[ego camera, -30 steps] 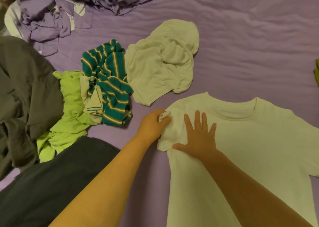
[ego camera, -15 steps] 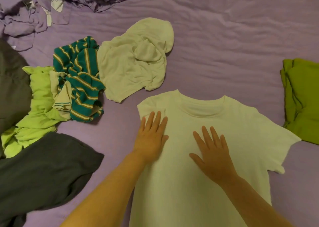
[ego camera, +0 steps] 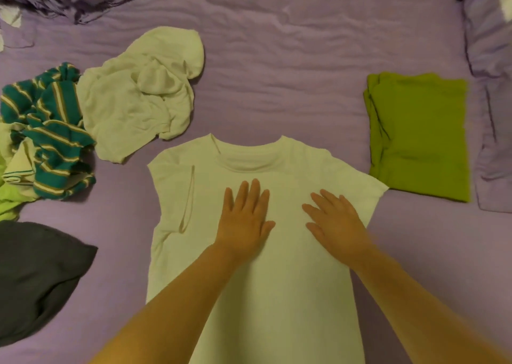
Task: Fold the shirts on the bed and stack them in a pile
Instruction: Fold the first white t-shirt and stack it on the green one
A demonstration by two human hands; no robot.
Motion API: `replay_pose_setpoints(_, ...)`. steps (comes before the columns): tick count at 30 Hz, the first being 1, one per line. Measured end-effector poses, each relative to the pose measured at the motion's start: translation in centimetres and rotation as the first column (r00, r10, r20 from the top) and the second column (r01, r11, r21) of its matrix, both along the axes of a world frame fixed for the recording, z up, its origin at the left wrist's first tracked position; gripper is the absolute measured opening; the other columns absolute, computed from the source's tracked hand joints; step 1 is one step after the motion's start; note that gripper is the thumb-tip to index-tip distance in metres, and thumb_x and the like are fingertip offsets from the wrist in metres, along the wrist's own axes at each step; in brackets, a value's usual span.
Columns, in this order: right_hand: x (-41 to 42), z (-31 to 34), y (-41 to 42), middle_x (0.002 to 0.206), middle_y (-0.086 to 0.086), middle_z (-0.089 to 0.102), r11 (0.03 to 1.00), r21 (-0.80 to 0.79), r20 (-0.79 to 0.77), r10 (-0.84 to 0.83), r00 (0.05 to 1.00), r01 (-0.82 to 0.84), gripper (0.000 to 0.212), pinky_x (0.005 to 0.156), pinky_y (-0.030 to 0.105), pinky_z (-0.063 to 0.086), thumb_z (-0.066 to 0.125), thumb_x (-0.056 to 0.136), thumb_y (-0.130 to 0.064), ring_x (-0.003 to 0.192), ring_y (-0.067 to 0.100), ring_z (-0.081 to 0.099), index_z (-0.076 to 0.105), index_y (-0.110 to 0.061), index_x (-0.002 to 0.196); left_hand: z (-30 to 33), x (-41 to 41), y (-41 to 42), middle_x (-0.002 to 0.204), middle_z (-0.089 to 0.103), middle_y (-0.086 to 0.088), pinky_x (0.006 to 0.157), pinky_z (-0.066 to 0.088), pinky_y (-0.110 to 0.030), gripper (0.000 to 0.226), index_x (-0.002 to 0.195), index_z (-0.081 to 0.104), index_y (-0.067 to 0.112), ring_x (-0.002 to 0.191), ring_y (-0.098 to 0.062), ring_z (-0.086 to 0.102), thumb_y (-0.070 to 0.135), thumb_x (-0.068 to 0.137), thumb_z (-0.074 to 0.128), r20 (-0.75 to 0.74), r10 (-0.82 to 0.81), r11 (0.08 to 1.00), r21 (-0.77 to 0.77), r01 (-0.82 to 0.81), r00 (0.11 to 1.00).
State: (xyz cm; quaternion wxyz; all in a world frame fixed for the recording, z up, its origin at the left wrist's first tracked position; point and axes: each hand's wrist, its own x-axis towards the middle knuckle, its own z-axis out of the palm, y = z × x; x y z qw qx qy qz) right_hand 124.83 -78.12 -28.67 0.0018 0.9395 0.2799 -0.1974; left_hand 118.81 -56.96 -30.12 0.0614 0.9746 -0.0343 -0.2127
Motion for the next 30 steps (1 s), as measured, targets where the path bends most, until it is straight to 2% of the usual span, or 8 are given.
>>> replay_pose_setpoints(4,1.3,0.6,-4.3,0.131,0.019,0.055,0.929,0.173,0.068,-0.343,0.937,0.328,0.039,0.094,0.052,0.044,0.042,0.091,-0.025,0.122,0.040,0.050,0.064,-0.009,0.118,0.0,1.7,-6.9,0.151,0.031,-0.016,0.107,0.029,-0.061,0.064,0.142,0.041,0.015,0.137,-0.040,0.032,0.051,0.094,0.021,0.053,-0.108,0.990,-0.087,0.112,0.993)
replay_pose_setpoints(8,1.9,-0.1,-6.8,0.156,0.011,0.016,0.855,0.118,-0.035,-0.505,0.862,0.505,0.052,0.111,0.042,0.024,0.042,0.098,-0.027,0.141,0.031,0.021,0.027,-0.015,0.146,0.5,3.0,-11.4,0.159,-0.007,-0.011,0.113,-0.009,-0.054,0.069,0.152,0.008,0.021,0.145,-0.035,-0.006,0.051,0.090,-0.001,0.033,-0.151,0.980,-0.129,0.154,0.988)
replay_pose_setpoints(13,1.9,-1.1,-6.1,0.154,0.016,0.017,0.636,0.283,-0.087,-0.729,0.680,0.718,0.060,0.108,0.048,0.032,0.052,0.094,-0.024,0.138,0.035,0.027,0.024,-0.016,0.147,-0.2,3.0,-12.4,0.155,-0.025,-0.004,0.112,-0.017,-0.055,0.055,0.148,-0.015,0.029,0.142,-0.030,-0.025,0.045,0.101,0.008,-0.038,-0.232,0.973,-0.007,0.232,0.972)
replay_pose_setpoints(18,1.8,-0.6,-5.1,0.148,0.013,0.032,0.486,0.405,-0.238,-0.762,0.602,0.775,0.069,0.103,0.041,0.036,0.055,0.092,-0.015,0.132,0.030,0.036,0.017,-0.016,0.149,-0.2,3.2,-11.8,0.158,-0.016,-0.003,0.114,-0.012,-0.054,0.062,0.150,-0.006,0.027,0.144,-0.029,-0.017,0.052,0.093,-0.001,-0.024,-0.242,0.970,-0.035,0.241,0.970)
replay_pose_setpoints(21,2.2,0.8,-4.4,0.151,0.009,0.030,0.498,0.463,-0.242,-0.725,0.645,0.733,0.070,0.099,0.039,0.039,0.052,0.094,-0.013,0.133,0.028,0.037,0.012,-0.021,0.150,1.4,3.4,-10.9,0.157,0.019,-0.006,0.117,0.008,-0.041,0.065,0.149,0.024,0.021,0.145,-0.027,0.014,0.050,0.093,0.008,0.037,0.043,0.932,-0.361,-0.026,0.998)
replay_pose_setpoints(24,2.9,2.3,-2.4,0.149,0.003,0.035,0.512,0.565,-0.316,-0.590,0.743,0.647,0.075,0.091,0.042,0.048,0.055,0.092,-0.015,0.113,0.024,0.053,0.009,-0.028,0.150,3.3,4.3,-9.5,0.133,0.054,-0.001,0.105,0.039,-0.033,0.042,0.134,0.048,0.018,0.120,-0.019,0.052,0.041,0.100,0.035,-0.337,0.545,0.381,-0.716,-0.585,0.768)
replay_pose_setpoints(26,2.7,3.0,-0.5,0.146,-0.004,0.039,0.482,0.612,-0.424,-0.469,0.775,0.627,0.074,0.082,0.044,0.054,0.053,0.094,-0.022,0.092,0.021,0.060,0.005,-0.038,0.148,4.2,4.8,-8.1,0.116,0.062,-0.001,0.090,0.051,-0.033,0.039,0.123,0.053,0.018,0.104,-0.018,0.061,0.043,0.100,0.034,-0.647,0.550,-0.052,-0.657,-0.752,0.528)
replay_pose_setpoints(30,1.4,1.1,1.1,0.152,0.002,0.028,0.744,0.446,-0.255,-0.428,0.867,0.498,0.055,0.104,0.034,0.039,0.036,0.100,-0.017,0.127,0.022,0.044,0.013,-0.025,0.150,4.5,4.6,-6.2,0.112,0.064,-0.005,0.084,0.053,-0.033,0.042,0.119,0.054,0.020,0.101,-0.022,0.063,0.048,0.099,0.029,-0.760,0.475,-0.172,-0.576,-0.799,0.445)
